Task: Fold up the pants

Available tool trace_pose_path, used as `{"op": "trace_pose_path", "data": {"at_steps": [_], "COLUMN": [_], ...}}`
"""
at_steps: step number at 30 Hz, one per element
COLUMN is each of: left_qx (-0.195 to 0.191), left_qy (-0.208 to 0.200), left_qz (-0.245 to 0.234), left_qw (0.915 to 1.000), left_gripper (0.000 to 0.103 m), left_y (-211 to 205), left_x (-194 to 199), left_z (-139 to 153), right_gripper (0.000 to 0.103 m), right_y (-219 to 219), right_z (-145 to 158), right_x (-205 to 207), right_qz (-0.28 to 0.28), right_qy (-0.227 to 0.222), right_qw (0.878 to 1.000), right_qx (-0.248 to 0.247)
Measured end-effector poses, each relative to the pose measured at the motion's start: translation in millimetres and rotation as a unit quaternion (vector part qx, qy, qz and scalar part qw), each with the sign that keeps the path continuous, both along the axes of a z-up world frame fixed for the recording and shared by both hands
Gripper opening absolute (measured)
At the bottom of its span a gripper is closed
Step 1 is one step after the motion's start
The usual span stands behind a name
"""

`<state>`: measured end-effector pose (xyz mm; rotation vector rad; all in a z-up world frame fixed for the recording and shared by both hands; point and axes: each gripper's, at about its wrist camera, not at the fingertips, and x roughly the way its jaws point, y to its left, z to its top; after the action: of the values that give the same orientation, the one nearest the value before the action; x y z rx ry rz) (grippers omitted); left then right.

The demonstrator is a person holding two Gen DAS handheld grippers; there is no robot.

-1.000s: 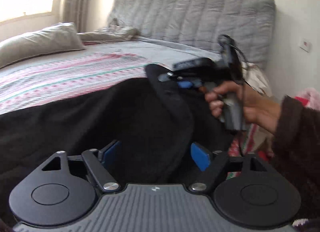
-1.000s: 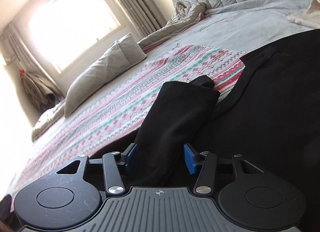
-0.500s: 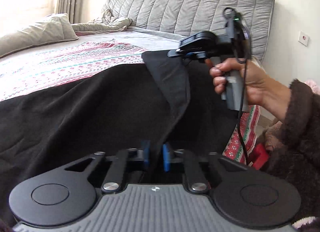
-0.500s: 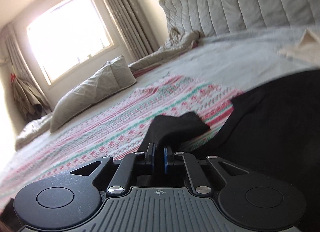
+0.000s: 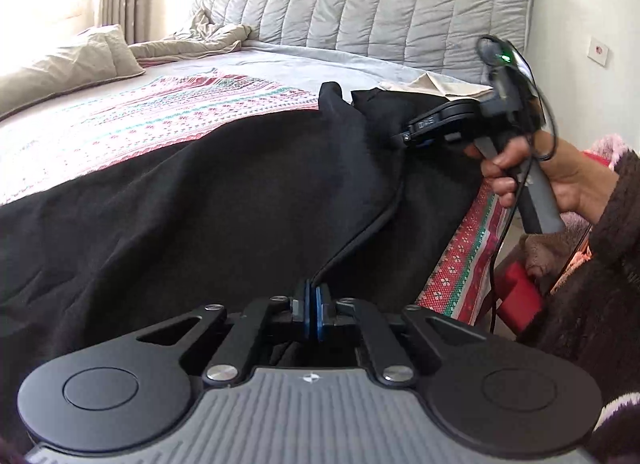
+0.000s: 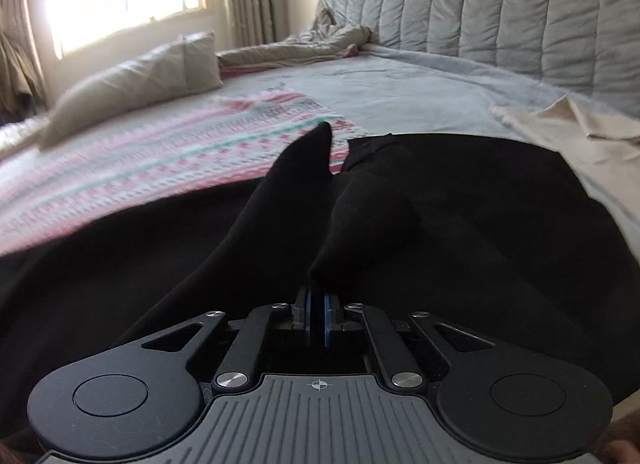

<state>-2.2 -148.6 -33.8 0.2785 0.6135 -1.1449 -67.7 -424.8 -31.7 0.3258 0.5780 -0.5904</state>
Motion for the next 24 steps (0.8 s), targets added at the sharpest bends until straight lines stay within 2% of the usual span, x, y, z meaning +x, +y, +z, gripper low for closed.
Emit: {"op": "trace_pose_path", "data": {"at_steps": [3,7,12,15,17,18,20,24], "left_qx": [-0.002,-0.001,-0.003,-0.004,-0.005,-0.005,-0.005,-0.005], "left_qy": [-0.001,-0.008,-0.004,-0.004,-0.004,-0.004,-0.004,-0.004], "left_qz": [0.002,0.002,0.003,0.001,0.001,0.001,0.002,0.003], "left_qw": [1.0,1.0,1.0,1.0,1.0,1.0,1.0,1.0], "left_gripper": [0.014,0.014,0.014,0.014,0.014,0.014,0.015,0.015], "left_y": [1,1,1,2,2,2,1,1], "left_x": [-1,-3,-2,-2,-2,-2,-2,-2], "left_z": [-2,-4,-4,-4,-4,-4,-4,-4], "right_gripper": [0.017,0.022,0.025,0.031,0.053,0.058,0.059,0.059], "right_y": [-14,-24,-26,-20,-16,-15,-16,-28], "right_z": [0,5,7,14,20,22,25,18], "right_x": [-15,-23,-14,-17,-22,-26,-30,-32], "right_qz": [0.0,-0.017,-0.027,-0.03,-0.036,-0.041,-0.046,-0.07], "right_qy": [-0.046,-0.086,-0.09,-0.104,-0.122,-0.131,-0.139,-0.121], "right_qw": [0.997,0.992,0.993,0.993,0.992,0.99,0.989,0.99], "right_qx": [0.067,0.09,0.076,0.05,0.024,0.015,0.005,0.015]}}
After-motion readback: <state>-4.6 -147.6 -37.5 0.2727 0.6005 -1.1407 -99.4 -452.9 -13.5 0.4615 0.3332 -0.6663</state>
